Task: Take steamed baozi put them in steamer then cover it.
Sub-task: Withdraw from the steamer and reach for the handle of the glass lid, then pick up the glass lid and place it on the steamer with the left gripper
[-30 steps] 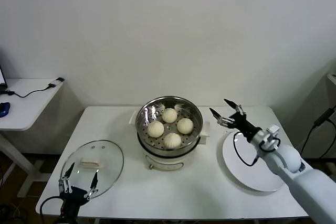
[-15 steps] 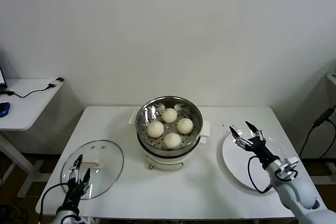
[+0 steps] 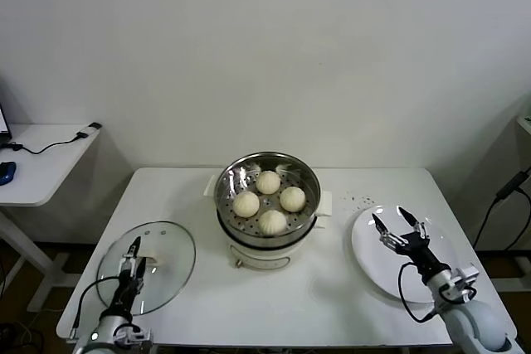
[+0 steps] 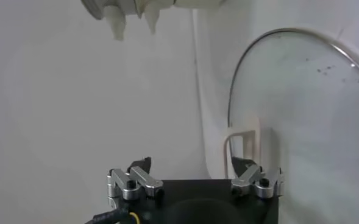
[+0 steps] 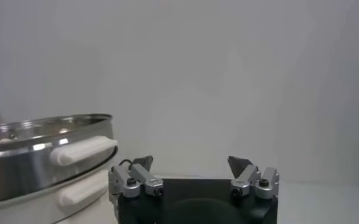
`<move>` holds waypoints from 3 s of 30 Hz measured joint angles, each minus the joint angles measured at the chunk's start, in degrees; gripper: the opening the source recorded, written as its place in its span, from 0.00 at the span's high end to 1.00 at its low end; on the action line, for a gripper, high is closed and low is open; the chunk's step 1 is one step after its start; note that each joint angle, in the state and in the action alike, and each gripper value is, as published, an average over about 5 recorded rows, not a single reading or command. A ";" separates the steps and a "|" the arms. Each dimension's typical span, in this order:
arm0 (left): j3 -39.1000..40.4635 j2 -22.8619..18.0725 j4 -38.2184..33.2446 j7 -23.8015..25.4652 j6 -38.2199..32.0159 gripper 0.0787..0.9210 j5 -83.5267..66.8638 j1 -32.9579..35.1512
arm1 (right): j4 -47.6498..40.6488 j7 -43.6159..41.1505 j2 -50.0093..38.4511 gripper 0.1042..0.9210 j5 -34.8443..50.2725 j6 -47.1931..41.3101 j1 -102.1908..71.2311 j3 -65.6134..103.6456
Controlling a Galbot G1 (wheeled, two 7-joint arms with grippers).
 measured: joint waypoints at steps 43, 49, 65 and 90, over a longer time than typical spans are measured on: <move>2.22 4.12 2.27 -2.96 1.17 0.92 -5.01 -3.95 | -2.43 -1.37 2.55 0.12 -6.17 1.64 -1.78 1.95; 3.61 6.22 -5.68 -1.62 6.36 0.92 -9.19 -0.27 | -2.80 -1.38 2.46 0.12 -6.34 1.66 -1.39 2.01; 15.12 19.21 -26.12 6.61 32.44 0.92 -15.59 3.78 | -4.70 -0.53 1.67 0.12 -7.71 1.44 1.73 -0.27; 48.96 9.20 -20.78 29.39 53.76 0.92 -0.43 -23.95 | -9.25 -0.63 2.44 0.12 -9.57 2.47 5.13 -0.71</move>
